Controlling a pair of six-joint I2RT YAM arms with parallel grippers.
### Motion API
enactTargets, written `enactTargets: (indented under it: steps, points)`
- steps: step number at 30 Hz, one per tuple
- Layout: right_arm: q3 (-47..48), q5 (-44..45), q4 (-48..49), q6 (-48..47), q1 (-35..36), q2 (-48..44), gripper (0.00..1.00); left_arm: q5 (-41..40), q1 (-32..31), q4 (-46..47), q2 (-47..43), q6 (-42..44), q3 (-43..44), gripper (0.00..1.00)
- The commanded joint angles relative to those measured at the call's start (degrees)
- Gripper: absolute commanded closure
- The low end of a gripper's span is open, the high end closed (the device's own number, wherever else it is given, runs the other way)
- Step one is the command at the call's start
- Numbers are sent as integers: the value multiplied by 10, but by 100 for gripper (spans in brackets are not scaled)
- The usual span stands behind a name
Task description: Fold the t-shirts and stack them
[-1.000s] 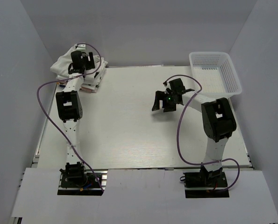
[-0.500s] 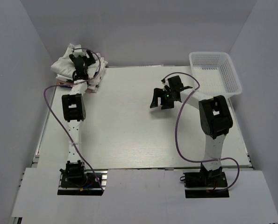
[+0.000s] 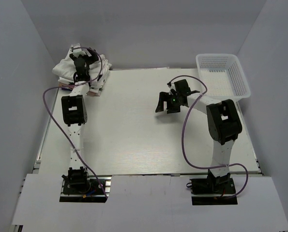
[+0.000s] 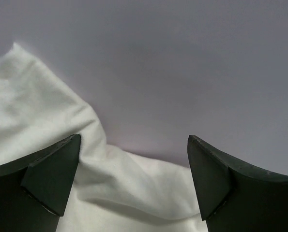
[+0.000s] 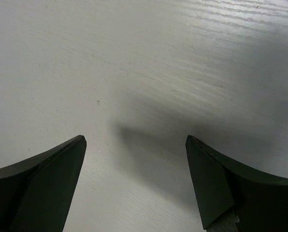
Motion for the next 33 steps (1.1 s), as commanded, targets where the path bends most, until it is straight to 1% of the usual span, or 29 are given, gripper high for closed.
enactTargets:
  steps: [1,2,3,4,5,6,7,8,10,11,12,13,15,18,19,20,21,22,23,26,28,30,33]
  points:
    - [-36,11,-7,-11,7,-22,10,16,0,-26,-160,-21,-37,1]
    - [-50,10,-4,-12,4,-28,10,16,0,-26,-183,-22,-62,1]
    - [-58,0,-1,-12,7,-36,10,10,0,-41,-204,-22,-114,1]
    - [-75,1,9,-12,7,-43,10,9,0,-48,-225,-22,-140,1]
    - [-77,0,8,-13,9,-50,10,2,0,-61,-246,-22,-184,1]
    - [-79,0,7,-16,9,-51,10,2,0,-76,-264,-22,-202,1]
    - [-83,3,5,-17,9,-56,10,-4,0,-113,-297,-16,-217,1]
    - [-88,3,6,-19,9,-61,10,-4,0,-128,-308,-16,-242,1]
    - [-94,4,11,-19,8,-69,10,3,0,-181,-324,-11,-251,1]
    - [-94,3,10,-21,9,-68,10,19,0,-205,-324,-11,-246,1]
    - [-94,3,8,-19,9,-67,10,29,0,-257,-324,-5,-236,1]
    - [-94,3,6,-19,9,-67,10,35,0,-282,-324,-5,-214,1]
    - [-91,3,0,-21,8,-66,10,53,0,-319,-308,4,-198,1]
    - [-97,2,-1,-25,9,-71,10,68,0,-372,-281,40,-162,1]
    - [-98,3,1,-26,9,-70,10,68,0,-406,-272,45,-132,2]
    - [-97,4,-3,-28,7,-70,10,68,0,-424,-261,53,-115,7]
    - [-96,5,-5,-26,8,-67,10,74,0,-437,-251,71,-99,8]
    - [-94,4,-6,-28,7,-68,10,74,0,-444,-232,78,-78,8]
    - [-95,4,-5,-27,8,-67,10,74,0,-449,-223,88,-69,15]
    - [-91,-4,-1,-26,7,-59,10,74,-5,-462,-183,103,-26,17]
    - [-89,-5,-4,-25,8,-57,10,68,-5,-467,-162,109,9,18]
    - [-87,-5,-4,-24,7,-53,10,68,-5,-474,-142,119,17,19]
    - [-81,-7,-7,-23,7,-50,10,68,-5,-465,-141,126,17,20]
